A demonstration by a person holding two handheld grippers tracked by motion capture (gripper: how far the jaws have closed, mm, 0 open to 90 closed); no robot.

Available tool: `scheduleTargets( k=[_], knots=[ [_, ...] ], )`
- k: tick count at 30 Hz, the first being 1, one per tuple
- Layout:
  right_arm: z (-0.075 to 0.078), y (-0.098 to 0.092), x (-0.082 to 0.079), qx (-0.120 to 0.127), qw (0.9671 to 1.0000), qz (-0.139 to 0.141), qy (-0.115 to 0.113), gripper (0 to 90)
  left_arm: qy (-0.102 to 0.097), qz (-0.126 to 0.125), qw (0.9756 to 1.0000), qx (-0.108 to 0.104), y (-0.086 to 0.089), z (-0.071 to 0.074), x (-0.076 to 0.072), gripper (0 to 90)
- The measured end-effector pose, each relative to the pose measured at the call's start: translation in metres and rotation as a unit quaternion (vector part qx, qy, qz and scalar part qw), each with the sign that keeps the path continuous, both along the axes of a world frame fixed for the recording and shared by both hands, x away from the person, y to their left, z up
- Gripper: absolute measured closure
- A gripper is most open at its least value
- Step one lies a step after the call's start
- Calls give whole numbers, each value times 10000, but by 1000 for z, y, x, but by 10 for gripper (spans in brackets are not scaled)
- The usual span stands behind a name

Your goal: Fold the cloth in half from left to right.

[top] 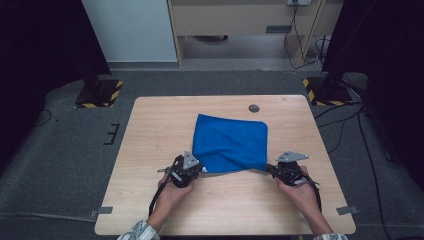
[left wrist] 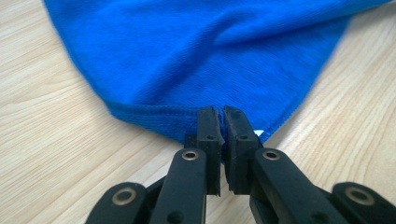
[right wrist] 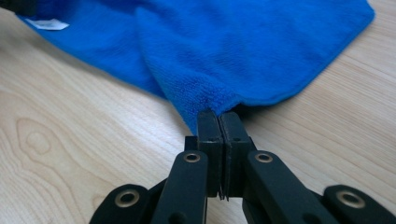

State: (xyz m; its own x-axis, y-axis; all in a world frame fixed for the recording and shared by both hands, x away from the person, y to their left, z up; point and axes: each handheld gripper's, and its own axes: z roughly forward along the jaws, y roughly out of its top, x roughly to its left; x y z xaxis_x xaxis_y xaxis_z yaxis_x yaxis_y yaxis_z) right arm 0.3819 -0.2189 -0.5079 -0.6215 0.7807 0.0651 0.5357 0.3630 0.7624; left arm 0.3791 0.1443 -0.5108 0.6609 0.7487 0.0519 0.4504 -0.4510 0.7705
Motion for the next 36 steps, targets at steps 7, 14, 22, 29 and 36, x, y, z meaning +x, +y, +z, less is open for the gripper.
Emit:
scheduleTargets(
  k=[7, 14, 22, 29, 36],
  knots=[
    [0, -14, 3, 50, 9995, -202, 232, 888, 97, 17, 9999, -28, 9, 2, -6, 854],
    [-7, -28, -5, -175, 9982, -119, 562, 887, 278, -323, 9990, 146, -7, 1, -27, 852],
    [-4, -34, -13, -199, 9974, -50, 696, 885, 359, -282, 9989, 132, -11, 5, -47, 847],
    [1, -40, -22, -128, 9974, -1, 715, 879, 344, -303, 9988, 145, -11, 7, -60, 833],
    [3, -40, -35, -281, 9974, -84, 657, 498, 281, -52, 9994, 169, -2, 6, -62, 672]
  ],
)
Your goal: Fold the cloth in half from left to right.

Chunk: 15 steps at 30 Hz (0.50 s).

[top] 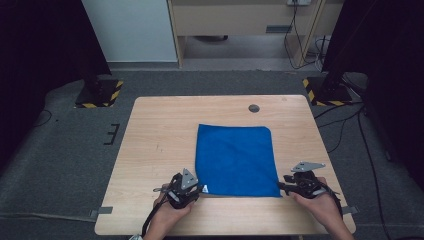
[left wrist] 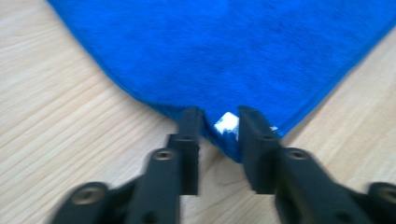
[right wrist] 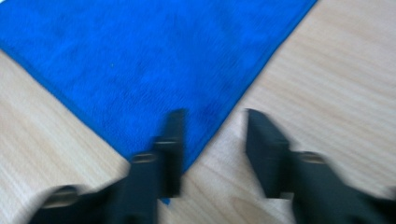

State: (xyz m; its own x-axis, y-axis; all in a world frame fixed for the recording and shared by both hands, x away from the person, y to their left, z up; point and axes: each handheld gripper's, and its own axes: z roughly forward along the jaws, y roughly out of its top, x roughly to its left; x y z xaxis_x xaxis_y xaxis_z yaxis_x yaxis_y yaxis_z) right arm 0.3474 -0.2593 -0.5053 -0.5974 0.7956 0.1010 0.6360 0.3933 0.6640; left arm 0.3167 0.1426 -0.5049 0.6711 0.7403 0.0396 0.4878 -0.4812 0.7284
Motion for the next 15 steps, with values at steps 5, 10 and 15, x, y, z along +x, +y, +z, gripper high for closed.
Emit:
scheduleTargets(
  k=[5, 10, 15],
  knots=[
    [1, 4, 0, 32, 9994, -21, -335, 350, -106, 188, 9997, -100, 5, 1, 0, 443],
    [-3, 13, 4, 26, 9985, 51, -544, 228, -221, 270, 9989, -311, 8, 4, 6, 212],
    [-7, 22, 13, 68, 9985, 44, -550, 161, -197, 367, 9986, -336, 14, 3, 19, 137]
  ],
)
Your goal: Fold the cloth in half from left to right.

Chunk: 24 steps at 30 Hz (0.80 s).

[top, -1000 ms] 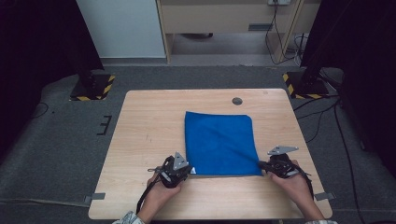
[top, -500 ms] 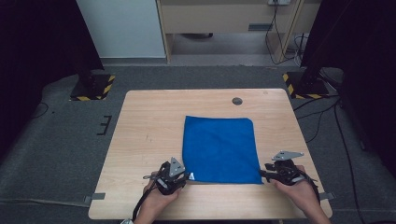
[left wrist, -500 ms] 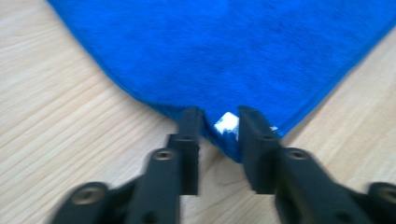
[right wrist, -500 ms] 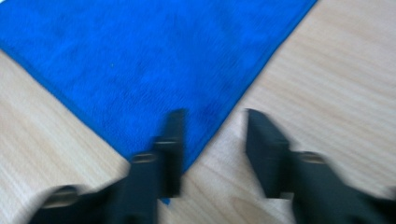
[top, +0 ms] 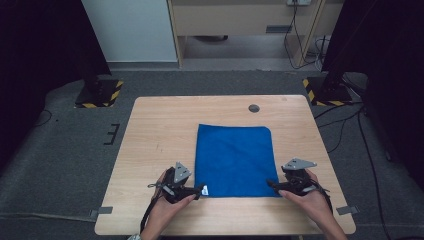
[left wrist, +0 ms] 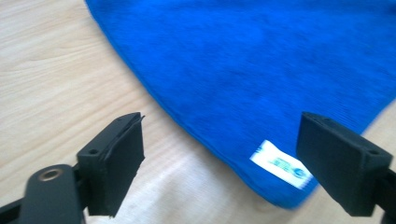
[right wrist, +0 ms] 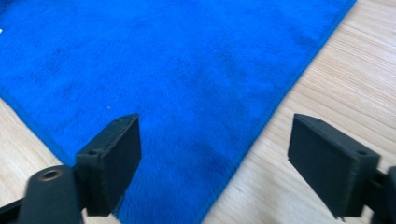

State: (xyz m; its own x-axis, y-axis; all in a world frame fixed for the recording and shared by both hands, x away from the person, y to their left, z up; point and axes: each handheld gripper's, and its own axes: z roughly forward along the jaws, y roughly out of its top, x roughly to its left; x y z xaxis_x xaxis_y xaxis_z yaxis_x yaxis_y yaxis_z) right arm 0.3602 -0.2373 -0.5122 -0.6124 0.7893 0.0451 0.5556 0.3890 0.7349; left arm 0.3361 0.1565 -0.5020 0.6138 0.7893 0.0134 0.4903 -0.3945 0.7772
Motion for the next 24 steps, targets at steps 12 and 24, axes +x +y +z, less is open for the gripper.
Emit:
scheduleTargets(
  k=[12, 24],
  knots=[
    [-2, 18, 11, 128, 9997, -28, -224, 100, 59, 108, 9999, -104, 19, -6, 34, 86],
    [2, 65, 12, 105, 9986, 424, -295, 106, -18, 402, 9990, -173, 41, -9, 50, 78]
  ],
)
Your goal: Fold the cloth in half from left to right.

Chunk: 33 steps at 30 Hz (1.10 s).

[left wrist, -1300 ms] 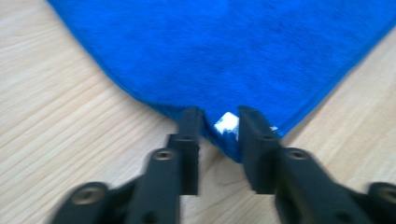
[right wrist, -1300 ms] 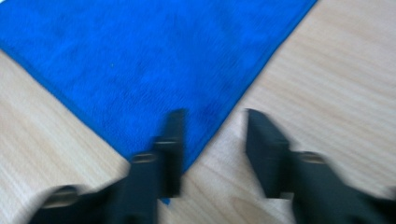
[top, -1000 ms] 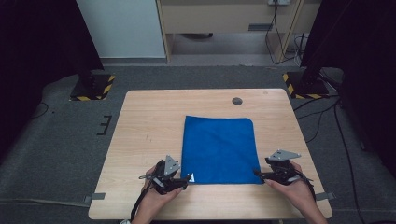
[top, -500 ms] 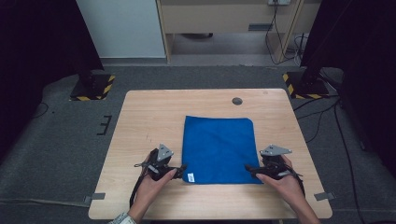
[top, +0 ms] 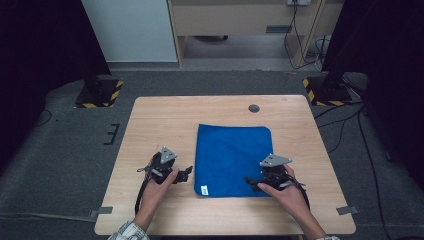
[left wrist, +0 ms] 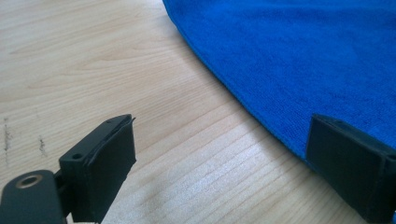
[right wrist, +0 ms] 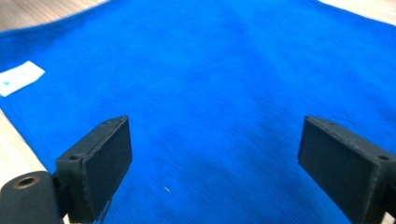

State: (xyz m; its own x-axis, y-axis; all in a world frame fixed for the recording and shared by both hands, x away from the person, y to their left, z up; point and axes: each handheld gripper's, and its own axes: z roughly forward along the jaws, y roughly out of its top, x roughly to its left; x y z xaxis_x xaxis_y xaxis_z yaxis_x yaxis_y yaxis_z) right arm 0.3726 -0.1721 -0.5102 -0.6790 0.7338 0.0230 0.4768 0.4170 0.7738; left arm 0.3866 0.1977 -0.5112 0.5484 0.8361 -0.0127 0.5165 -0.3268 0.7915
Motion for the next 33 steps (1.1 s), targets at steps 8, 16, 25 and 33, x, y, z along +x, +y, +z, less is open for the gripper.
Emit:
scheduleTargets(
  k=[8, 16, 25, 33],
  knots=[
    [-1, 34, -4, -89, 9992, 378, 66, 139, -49, 5, 10000, -32, 3, 1, 1, 78],
    [6, 59, -9, 4, 9982, 596, 105, 210, -58, 93, 9999, -45, 8, 1, 2, 78],
    [9, 107, -25, 107, 9929, 1183, 91, 362, -62, 132, 9999, -43, 12, 1, 2, 78],
    [0, 142, -37, 44, 9902, 1385, 169, 311, -78, 158, 9998, -4, 14, 2, 2, 78]
  ],
)
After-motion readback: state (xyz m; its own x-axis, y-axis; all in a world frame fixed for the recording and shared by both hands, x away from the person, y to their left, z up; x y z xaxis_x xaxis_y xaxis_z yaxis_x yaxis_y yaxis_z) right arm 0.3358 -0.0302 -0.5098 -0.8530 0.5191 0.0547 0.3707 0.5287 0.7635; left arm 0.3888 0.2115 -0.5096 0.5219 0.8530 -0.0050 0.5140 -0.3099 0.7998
